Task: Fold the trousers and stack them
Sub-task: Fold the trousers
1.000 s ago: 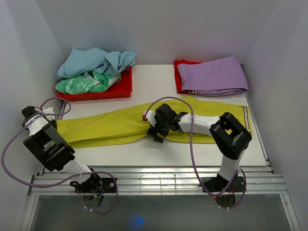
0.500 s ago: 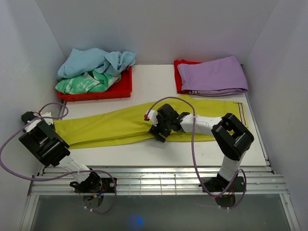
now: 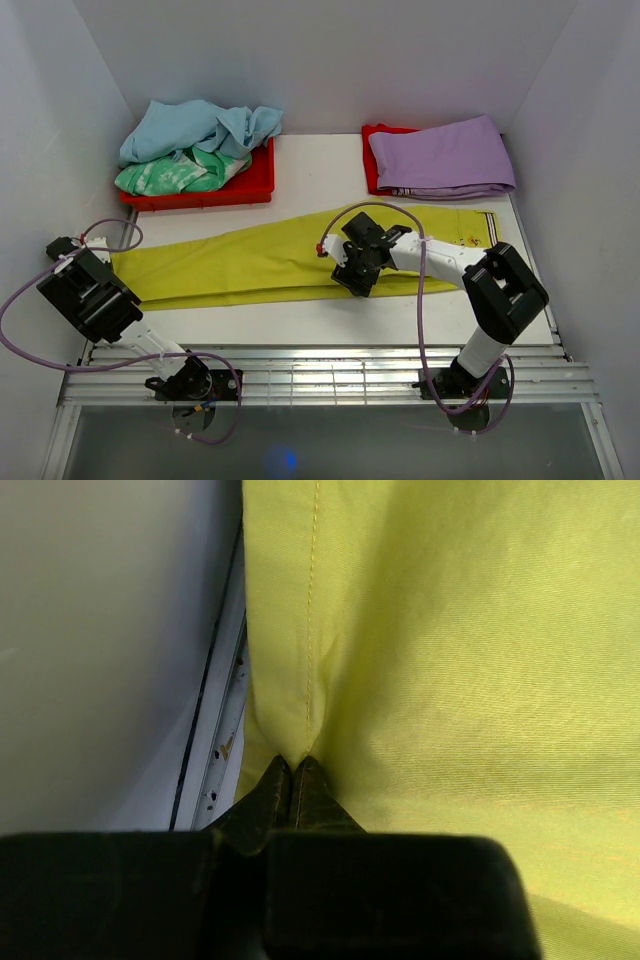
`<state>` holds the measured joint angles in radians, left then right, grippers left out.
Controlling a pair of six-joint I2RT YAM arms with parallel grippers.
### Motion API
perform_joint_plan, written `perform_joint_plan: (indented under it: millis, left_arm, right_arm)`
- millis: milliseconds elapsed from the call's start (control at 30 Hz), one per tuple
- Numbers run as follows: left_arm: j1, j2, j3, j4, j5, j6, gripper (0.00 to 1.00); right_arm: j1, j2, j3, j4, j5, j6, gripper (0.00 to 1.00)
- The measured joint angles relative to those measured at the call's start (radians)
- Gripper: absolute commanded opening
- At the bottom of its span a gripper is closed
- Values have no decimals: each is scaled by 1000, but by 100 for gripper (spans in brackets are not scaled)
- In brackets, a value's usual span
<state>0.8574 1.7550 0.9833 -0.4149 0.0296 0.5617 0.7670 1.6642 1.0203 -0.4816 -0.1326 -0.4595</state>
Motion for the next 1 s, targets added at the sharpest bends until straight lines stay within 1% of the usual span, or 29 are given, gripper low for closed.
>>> perform_joint_plan:
  millis: [100,300,333,400,433,467,500,533,700,1000]
  left_arm:
    - [0,0,0,0,0,0,0]
    - [0,0,0,0,0,0,0]
    - [0,0,0,0,0,0,0]
    - [0,0,0,0,0,0,0]
    - [0,0,0,0,0,-1,0]
    - [0,1,0,0,0,-1,0]
    - [0,2,1,-1,0,-1,0]
    - [0,2,2,-2,0,-1,0]
    - [0,5,7,-8,0,-2,0]
    - [0,7,9,-9,-2,-4,0]
  right_arm:
    - [0,3,14,-10,6,-10,60]
    - [0,11,11,15,95,-62,59]
    - [0,11,6,29,117,-75,56]
    - [0,10,-8,52,155,-101,46]
    - [0,9,-20,68,174,-115,32]
    - [0,7,-33,81,190,-133,24]
    - [2,4,-42,89,198,-143,9]
    - [3,0,-48,97,206,-157,8]
    - [6,-44,-50,97,219,-179,8]
    - [5,-171,19,-24,190,-180,8]
